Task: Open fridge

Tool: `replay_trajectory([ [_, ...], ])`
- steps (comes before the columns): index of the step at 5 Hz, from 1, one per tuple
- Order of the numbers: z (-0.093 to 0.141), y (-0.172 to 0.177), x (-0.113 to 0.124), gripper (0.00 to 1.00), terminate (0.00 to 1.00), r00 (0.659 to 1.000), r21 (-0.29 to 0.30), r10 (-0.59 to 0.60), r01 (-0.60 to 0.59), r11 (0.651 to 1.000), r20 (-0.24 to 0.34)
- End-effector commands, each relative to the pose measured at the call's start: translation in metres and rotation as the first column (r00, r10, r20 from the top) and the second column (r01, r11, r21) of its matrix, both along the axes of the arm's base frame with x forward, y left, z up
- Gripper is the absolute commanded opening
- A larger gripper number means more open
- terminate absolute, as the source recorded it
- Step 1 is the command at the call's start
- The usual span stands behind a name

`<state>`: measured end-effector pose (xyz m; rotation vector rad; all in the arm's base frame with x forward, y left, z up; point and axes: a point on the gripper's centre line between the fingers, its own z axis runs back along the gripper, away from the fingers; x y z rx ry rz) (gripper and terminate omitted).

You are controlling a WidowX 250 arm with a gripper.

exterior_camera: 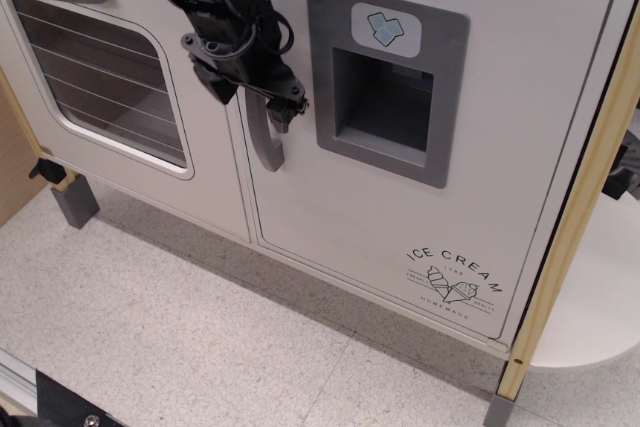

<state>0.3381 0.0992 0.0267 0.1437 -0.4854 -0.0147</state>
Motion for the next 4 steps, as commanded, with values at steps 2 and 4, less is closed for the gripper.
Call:
replay_trajectory([
  [2, 0.013, 0.005, 0.011, 0.00, 0.00, 0.993, -0.020, -0.020, 0.023, 1.000, 0.117],
  [4, 0.022, -0.001, -0.021, 0.00, 0.00, 0.992, -0.004, -0.069, 0.070, 0.998, 0.110],
])
